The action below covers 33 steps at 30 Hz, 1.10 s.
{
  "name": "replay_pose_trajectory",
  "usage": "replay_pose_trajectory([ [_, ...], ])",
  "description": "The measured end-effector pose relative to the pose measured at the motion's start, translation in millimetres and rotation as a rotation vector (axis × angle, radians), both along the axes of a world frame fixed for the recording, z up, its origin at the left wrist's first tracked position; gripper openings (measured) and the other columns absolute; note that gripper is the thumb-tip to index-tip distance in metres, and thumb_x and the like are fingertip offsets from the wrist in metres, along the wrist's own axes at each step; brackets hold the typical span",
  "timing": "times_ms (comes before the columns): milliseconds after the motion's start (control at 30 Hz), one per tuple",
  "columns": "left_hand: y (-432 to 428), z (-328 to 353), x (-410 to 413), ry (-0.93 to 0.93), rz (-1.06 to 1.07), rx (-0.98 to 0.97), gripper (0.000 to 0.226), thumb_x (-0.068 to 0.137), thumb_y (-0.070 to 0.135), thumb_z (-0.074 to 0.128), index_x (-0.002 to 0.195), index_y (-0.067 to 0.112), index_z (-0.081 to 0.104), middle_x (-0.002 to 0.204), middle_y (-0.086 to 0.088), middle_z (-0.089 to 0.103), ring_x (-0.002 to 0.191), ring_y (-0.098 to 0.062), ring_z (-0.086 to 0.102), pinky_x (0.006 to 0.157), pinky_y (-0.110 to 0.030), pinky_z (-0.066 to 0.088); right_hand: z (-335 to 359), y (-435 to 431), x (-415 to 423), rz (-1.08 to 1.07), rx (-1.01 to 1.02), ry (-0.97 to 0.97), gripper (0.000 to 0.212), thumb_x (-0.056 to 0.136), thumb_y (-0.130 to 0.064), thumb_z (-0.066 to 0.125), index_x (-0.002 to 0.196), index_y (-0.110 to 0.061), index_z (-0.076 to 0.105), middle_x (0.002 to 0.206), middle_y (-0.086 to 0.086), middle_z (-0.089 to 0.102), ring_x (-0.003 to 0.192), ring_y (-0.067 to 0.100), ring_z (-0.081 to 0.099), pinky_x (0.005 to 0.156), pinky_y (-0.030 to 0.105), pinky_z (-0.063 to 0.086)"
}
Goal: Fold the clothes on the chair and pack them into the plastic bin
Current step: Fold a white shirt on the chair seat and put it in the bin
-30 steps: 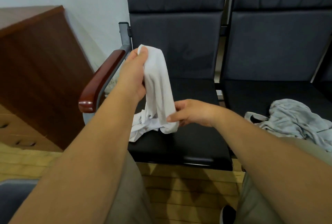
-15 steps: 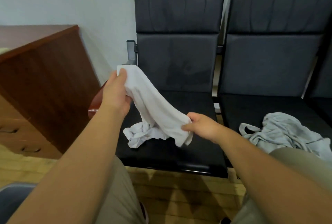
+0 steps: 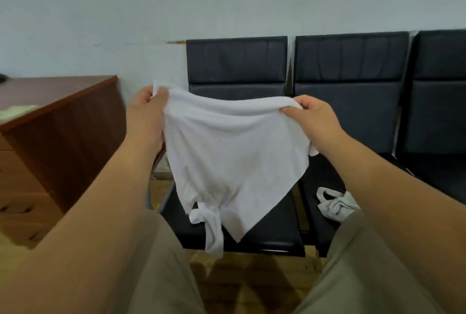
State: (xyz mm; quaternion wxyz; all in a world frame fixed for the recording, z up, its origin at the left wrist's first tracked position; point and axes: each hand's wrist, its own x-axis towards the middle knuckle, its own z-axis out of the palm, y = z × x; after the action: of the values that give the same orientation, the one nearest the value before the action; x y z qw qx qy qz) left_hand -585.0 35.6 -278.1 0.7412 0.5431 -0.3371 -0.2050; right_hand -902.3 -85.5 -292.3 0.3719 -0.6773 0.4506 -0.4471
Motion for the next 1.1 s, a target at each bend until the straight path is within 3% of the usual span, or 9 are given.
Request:
replay_pose_trajectory([
  [200,25,55,-4,-0.066,0.039,-0.063,0.020,0.089,0.040,0.076,0.101,0.026,0.080,0.110,-0.006,0.079,0.101,-0.025,0.076,0.098,-0.054,0.060,74,25,-18,-0.025,-0.176,-0.050,0.013,0.092,-0.036,0.073,0.096,-0.024,0.074,0.096,-0.008,0.074,0.084,0.008,0.066,0.073,0.028,0.053],
  [433,31,77,6,-0.079,0.050,-0.080,0.023,0.087,0.040,0.077,0.095,0.019,0.079,0.101,-0.009,0.077,0.091,-0.025,0.072,0.086,-0.043,0.059,102,24,-20,-0.049,-0.328,-0.010,0.013,0.092,-0.041,0.071,0.095,-0.028,0.073,0.096,-0.010,0.073,0.086,0.009,0.067,0.077,0.030,0.053],
  [533,28,67,14,-0.097,0.064,0.050,0.024,0.087,0.045,0.074,0.100,0.026,0.079,0.110,-0.010,0.078,0.108,-0.033,0.074,0.097,-0.052,0.060,90,16,-15,-0.042,-0.401,0.237,0.016,0.096,-0.048,0.067,0.097,-0.033,0.072,0.095,-0.013,0.071,0.088,0.007,0.065,0.075,0.030,0.052],
  [633,13,23,23,-0.161,0.015,0.323,0.023,0.093,0.036,0.072,0.110,0.022,0.077,0.109,-0.008,0.078,0.104,-0.034,0.074,0.096,-0.047,0.059,55,-1,-8,0.059,-0.317,0.763,0.021,0.098,-0.055,0.063,0.100,-0.035,0.069,0.099,-0.011,0.067,0.094,0.016,0.063,0.077,0.037,0.050],
  [700,11,-11,18,-0.177,-0.045,0.498,0.008,0.100,0.022,0.067,0.102,0.016,0.073,0.109,-0.011,0.074,0.096,-0.031,0.071,0.097,-0.043,0.058,26,-6,-4,0.148,-0.199,0.944,0.021,0.097,-0.054,0.066,0.101,-0.034,0.071,0.102,-0.010,0.068,0.099,0.018,0.063,0.084,0.040,0.052],
  [767,8,-37,15,-0.161,-0.054,0.636,0.006,0.105,0.016,0.061,0.106,0.016,0.067,0.108,-0.012,0.068,0.091,-0.027,0.066,0.088,-0.038,0.058,2,-8,-2,0.151,-0.156,0.881,0.021,0.096,-0.052,0.067,0.096,-0.032,0.073,0.099,-0.008,0.068,0.096,0.018,0.064,0.083,0.041,0.054],
  [833,4,-56,15,-0.126,-0.050,0.714,0.022,0.107,0.017,0.059,0.128,0.015,0.064,0.115,-0.013,0.066,0.094,-0.027,0.064,0.083,-0.040,0.059,-19,-11,1,0.136,-0.148,0.826,0.025,0.096,-0.053,0.067,0.093,-0.029,0.073,0.096,-0.005,0.069,0.091,0.019,0.065,0.082,0.042,0.057],
  [900,1,-75,18,-0.047,-0.062,0.724,0.035,0.107,0.016,0.058,0.142,0.015,0.057,0.121,-0.012,0.066,0.100,-0.029,0.067,0.085,-0.042,0.061,-39,-13,4,0.158,-0.122,0.849,0.026,0.097,-0.053,0.066,0.093,-0.028,0.073,0.096,-0.004,0.068,0.090,0.019,0.065,0.082,0.043,0.058],
  [1100,-8,-104,28,-0.051,-0.054,0.734,0.040,0.108,0.020,0.056,0.149,0.019,0.052,0.127,-0.010,0.065,0.112,-0.030,0.066,0.098,-0.049,0.059,-70,-27,12,0.128,-0.146,0.940,0.032,0.098,-0.056,0.063,0.087,-0.026,0.070,0.091,-0.001,0.067,0.085,0.021,0.063,0.070,0.039,0.053],
])
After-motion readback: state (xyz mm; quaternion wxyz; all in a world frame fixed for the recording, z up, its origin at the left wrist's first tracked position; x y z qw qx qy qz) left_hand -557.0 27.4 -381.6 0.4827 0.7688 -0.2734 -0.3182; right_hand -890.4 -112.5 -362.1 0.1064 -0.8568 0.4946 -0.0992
